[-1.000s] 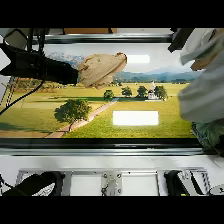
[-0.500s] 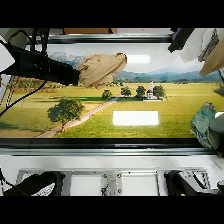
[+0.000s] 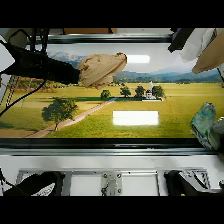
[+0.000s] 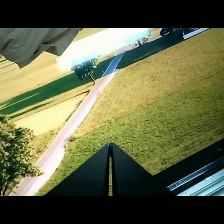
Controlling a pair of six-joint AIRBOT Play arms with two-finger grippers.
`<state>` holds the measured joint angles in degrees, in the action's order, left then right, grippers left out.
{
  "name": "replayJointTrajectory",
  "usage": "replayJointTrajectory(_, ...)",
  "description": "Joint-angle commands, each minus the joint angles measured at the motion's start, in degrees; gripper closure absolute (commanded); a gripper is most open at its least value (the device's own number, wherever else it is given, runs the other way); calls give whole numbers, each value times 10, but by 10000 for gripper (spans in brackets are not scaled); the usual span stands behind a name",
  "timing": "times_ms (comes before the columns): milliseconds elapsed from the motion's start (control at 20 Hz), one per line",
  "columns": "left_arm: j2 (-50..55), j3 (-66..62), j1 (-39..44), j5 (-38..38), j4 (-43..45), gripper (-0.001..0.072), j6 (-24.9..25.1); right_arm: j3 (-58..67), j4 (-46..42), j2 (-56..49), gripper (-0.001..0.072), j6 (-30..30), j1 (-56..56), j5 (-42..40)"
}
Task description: Fold the clothes and pants, and hang the long-sleeved shirts on hangers.
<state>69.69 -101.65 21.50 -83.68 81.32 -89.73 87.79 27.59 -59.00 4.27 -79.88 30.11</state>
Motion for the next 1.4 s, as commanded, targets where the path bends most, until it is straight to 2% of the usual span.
replayJointTrajectory(0, 0, 0, 0, 3, 0, 691, 0, 1, -6, 0, 699, 0, 0, -17)
replayJointTrajectory(350, 0, 0, 0, 3, 0, 692, -1, 1, -57, -1, 699, 0, 0, -49)
replayJointTrajectory(600, 0, 0, 0, 2, 0, 692, -1, 0, -63, -1, 699, 0, 0, -83)
replayJointTrajectory(750, 0, 0, 0, 2, 0, 692, -1, 0, -113, -1, 699, 4, 0, -83)
replayJointTrajectory(1000, 0, 0, 0, 2, 0, 692, -1, 0, -257, 0, 698, 121, 0, -77)
replayJointTrajectory(1300, 0, 0, 0, 3, 0, 692, -1, 0, -280, 1, 678, 131, 0, -26)
replayJointTrajectory(1350, 0, 0, 0, 3, 0, 691, -1, 0, -280, 2, 638, 131, 0, -26)
